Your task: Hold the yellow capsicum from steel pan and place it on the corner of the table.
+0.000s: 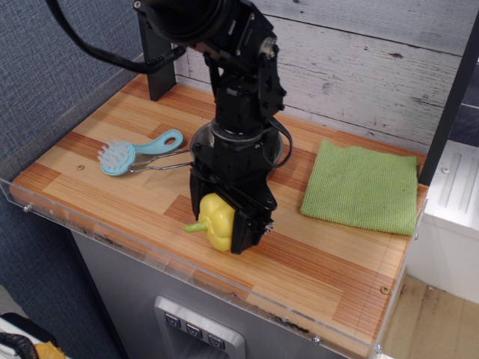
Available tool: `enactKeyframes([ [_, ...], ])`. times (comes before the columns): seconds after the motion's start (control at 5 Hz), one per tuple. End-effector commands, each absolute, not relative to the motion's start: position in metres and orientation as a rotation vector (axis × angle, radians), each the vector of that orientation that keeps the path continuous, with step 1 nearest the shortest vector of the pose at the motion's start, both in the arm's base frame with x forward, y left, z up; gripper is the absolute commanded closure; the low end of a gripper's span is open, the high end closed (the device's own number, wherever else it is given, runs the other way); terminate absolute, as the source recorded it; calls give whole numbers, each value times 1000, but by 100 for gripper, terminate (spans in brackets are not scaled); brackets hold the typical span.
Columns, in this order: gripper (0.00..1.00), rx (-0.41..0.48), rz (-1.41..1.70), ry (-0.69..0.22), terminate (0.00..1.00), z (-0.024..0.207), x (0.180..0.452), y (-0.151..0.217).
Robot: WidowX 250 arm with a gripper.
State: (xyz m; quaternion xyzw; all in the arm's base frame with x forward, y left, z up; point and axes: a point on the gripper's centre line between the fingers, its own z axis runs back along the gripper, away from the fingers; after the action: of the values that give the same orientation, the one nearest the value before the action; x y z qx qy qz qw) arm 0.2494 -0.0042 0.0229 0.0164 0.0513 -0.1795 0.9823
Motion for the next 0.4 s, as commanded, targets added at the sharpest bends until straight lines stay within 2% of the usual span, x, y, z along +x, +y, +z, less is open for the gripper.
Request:
enactKeyframes([
  [0.0,100,26,-376,45,0,33,243,-1],
  [0.2,0,4,-360,62,0,29,244,2],
])
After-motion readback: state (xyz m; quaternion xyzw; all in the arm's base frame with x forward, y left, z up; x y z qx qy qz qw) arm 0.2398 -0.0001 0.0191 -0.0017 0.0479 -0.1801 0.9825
